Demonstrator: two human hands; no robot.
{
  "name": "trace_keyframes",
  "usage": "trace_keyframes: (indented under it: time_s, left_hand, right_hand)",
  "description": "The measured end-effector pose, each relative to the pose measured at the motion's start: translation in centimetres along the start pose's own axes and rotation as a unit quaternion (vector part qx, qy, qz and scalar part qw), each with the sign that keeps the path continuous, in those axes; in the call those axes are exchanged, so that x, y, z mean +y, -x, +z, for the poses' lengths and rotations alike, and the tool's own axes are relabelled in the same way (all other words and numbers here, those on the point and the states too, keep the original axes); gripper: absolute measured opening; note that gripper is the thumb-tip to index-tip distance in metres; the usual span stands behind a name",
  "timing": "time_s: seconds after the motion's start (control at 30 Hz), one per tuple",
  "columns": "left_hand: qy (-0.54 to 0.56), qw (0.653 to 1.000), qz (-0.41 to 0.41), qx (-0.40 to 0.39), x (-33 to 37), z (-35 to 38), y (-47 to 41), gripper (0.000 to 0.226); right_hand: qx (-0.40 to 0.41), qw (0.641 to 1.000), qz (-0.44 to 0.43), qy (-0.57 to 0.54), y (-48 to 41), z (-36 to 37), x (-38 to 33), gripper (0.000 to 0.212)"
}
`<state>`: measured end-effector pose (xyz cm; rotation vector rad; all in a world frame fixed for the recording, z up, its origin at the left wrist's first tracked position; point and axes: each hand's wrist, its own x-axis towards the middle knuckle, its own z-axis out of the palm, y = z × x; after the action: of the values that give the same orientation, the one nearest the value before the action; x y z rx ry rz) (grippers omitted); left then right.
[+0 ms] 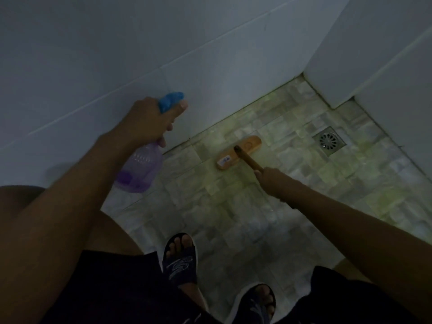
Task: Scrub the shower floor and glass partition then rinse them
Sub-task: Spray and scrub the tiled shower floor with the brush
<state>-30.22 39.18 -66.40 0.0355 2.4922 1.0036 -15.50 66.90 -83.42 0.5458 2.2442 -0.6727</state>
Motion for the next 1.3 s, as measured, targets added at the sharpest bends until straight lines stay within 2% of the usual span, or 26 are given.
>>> trace_keyframes:
  time_s: [0.17, 0.23, 0.4, 0.53, 0.67, 0.8, 0.93, 1.1, 1.17, 1.3]
  left_hand:
    - [-0.018, 1.0, -0.01, 0.012, -1.2, -1.1, 0.6, 0.06]
    - [-0.015, 1.0, -0.008, 0.01, -1.3, -1.1, 0.6, 0.059]
    - [0.0, 1.0, -0.006, 0.008, -0.7, -1.2, 0.3, 0.062]
    - [0.014, 1.0, -0.013, -0.011, -0.3, -1.3, -0.1, 0.059]
    - [0.0, 1.0, -0.01, -0.021, -0.3, -1.2, -0.3, 0.048]
    - [-0.002, 1.0, -0.014, -0.015, -0.5, -1.2, -0.5, 0.056]
    - [0.002, 1.0, -0.009, -0.016, -0.4, -1.1, -0.4, 0.055]
    - [0.015, 1.0, -0.007, -0.022, -0.6, -1.9, -0.6, 0.055]
    - [0.017, 1.0, -0.008, -0.018, -0.7, -2.2, -0.8, 0.056]
    - [0.007, 1.0, -0.005, -0.017, -0.9, -2.5, -0.9, 0.056]
  right_hand:
    - [0.034, 0.995, -0.061, -0.067, -4.1, 1.3, -7.9, 0.049]
    - [0.039, 0.994, -0.069, -0.081, -4.7, 2.2, -9.1, 0.048]
    - [0.015, 0.998, -0.06, -0.01, -0.8, 3.7, -3.1, 0.042]
    - [-0.006, 0.999, -0.019, 0.028, 1.6, 4.4, 0.7, 0.051]
    - [-0.001, 0.997, -0.073, 0.012, -0.6, 3.0, -5.9, 0.048]
    - [0.024, 0.996, -0.075, -0.05, -4.2, 3.6, -11.8, 0.047]
    - [0.009, 0.998, -0.062, -0.033, -2.0, 5.0, -8.2, 0.039]
    - [-0.019, 1.0, -0.014, -0.002, 2.1, 5.2, 1.0, 0.051]
    - [-0.009, 1.0, 0.016, -0.014, 0.9, 3.1, 0.8, 0.052]
    - [0.06, 0.993, 0.034, -0.096, -3.3, -0.7, -4.8, 0.052]
